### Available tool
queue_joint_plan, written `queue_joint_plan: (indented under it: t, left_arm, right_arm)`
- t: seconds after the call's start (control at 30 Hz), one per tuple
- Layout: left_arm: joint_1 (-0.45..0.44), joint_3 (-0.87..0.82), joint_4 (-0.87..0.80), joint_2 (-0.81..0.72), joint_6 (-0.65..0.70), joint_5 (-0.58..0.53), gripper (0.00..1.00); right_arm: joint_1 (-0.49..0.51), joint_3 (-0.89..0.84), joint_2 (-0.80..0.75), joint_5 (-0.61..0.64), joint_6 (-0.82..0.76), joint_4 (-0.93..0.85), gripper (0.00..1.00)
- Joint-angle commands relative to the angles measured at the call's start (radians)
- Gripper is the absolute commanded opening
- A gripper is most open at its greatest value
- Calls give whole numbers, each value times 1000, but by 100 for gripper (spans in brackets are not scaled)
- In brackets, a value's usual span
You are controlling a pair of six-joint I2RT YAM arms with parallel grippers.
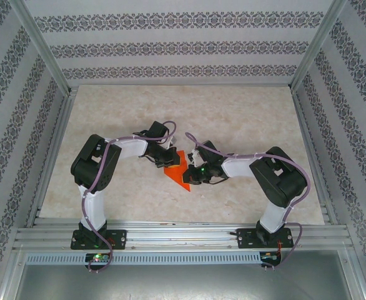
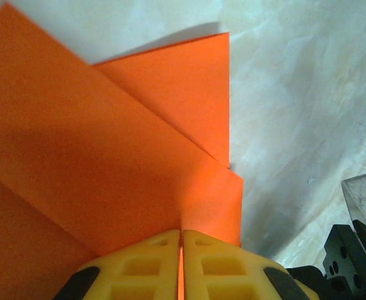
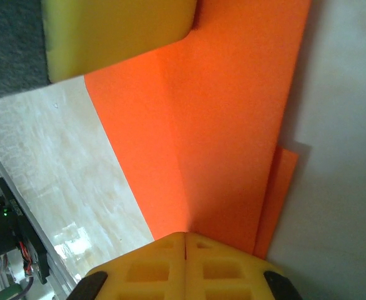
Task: Fold a paper plane with a square sheet of paper (fold left side to right side)
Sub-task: Fourth fold the wing at the center of the table.
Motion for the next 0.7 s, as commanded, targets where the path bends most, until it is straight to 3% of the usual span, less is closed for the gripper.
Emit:
queue_joint_plan:
  t: [0.0,0.33,0.67]
  left_arm:
    - [1,-28,67,-77,13,-24,10]
    - [-32,-54,84,-92,-24,48,6]
    - [-46,-60,92,-30,-72,9,5]
  right_arm:
    - [-7,-39,40,45,-23,-45,0]
    - [-6,-30,44,65,-34,-65,0]
    - [-6,-27,44,87,-45,-106,0]
